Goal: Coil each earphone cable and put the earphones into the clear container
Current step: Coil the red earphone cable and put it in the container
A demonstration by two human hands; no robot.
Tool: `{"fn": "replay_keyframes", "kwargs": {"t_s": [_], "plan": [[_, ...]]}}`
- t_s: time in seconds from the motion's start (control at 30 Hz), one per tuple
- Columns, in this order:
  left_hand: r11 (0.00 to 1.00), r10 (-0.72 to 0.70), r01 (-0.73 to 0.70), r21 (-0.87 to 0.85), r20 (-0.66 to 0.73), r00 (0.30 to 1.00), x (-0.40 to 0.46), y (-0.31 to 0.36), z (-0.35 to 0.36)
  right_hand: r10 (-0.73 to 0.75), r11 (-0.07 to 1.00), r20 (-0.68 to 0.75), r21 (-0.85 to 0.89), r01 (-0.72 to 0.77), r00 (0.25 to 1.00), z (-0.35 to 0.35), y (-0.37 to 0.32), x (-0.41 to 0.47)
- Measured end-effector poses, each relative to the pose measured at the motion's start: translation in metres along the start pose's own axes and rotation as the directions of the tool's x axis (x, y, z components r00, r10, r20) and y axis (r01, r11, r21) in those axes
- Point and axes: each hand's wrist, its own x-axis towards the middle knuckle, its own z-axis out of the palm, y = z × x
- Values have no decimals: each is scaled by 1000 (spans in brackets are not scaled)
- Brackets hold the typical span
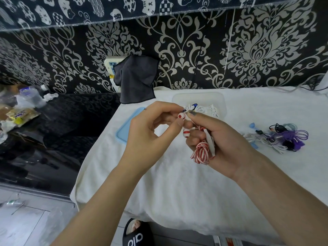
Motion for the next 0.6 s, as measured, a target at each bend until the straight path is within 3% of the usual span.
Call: {"fn": "replay_keyframes", "kwargs": {"t_s": [0.27,0.6], "plan": [[958,141,-129,256,-29,990,-1,4,-2,-24,1000,-3,-13,24,1000,2,-3,-1],[947,120,-101,304,-44,992,1,5,-4,-49,995,2,-89,49,999,1,-1,0]]}}
